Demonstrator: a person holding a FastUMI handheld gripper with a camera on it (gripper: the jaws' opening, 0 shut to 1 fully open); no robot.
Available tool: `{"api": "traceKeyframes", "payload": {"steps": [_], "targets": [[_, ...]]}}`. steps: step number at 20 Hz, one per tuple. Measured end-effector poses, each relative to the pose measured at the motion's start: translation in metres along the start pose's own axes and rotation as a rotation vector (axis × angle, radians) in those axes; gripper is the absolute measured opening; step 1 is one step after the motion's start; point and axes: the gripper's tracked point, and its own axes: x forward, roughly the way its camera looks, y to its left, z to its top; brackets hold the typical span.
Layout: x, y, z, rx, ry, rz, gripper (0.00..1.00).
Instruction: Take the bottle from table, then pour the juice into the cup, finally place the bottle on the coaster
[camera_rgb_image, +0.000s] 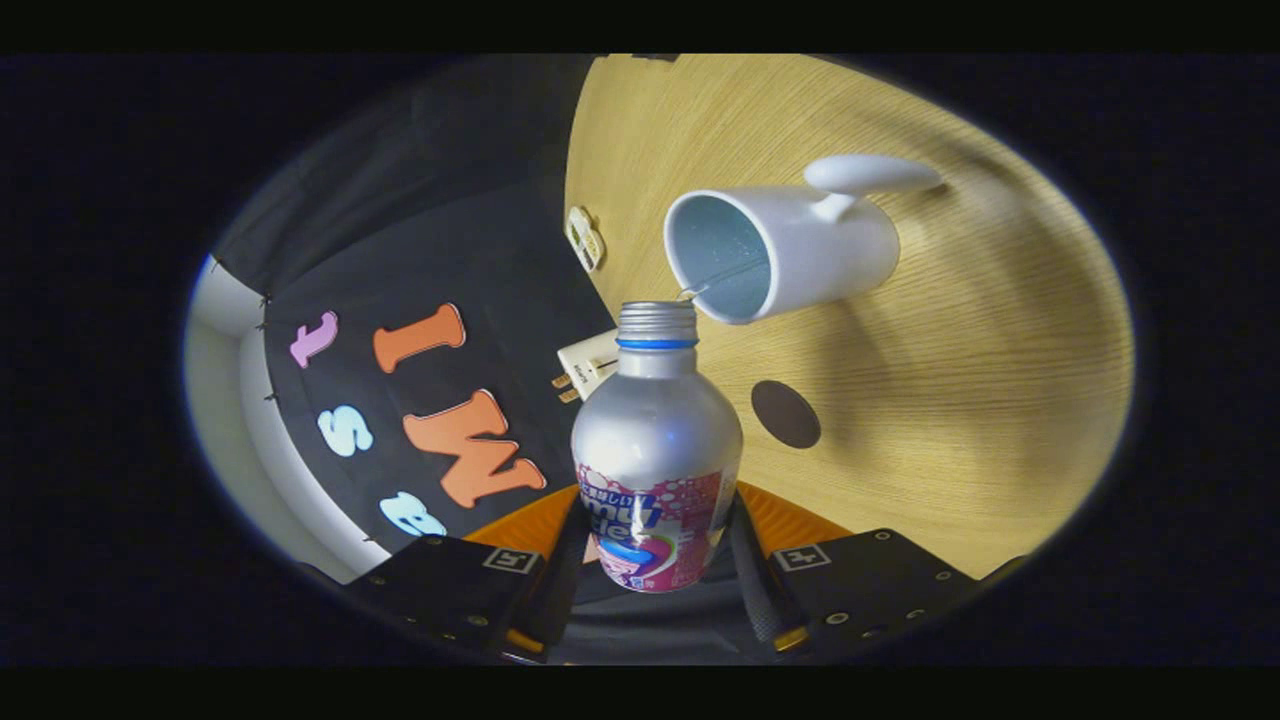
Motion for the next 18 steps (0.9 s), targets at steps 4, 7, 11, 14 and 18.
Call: {"api": "traceKeyframes", "payload": {"steps": [4, 7, 11, 14, 18], "targets": [[0.0005, 0.0008, 0.0016, 0.001, -0.003, -0.011, 0.70], [0.0007, 0.0044, 0.0021, 0.023, -0.001, -0.005, 0.70], [-0.0007, 0.0026, 0.0013, 0.031, 0.002, -0.010, 0.71], [-0.0003, 0.0061, 0.0019, 0.048, 0.001, 0.004, 0.71], [0.0019, 0.0094, 0.0025, 0.064, 0.005, 0.008, 0.71]]}}
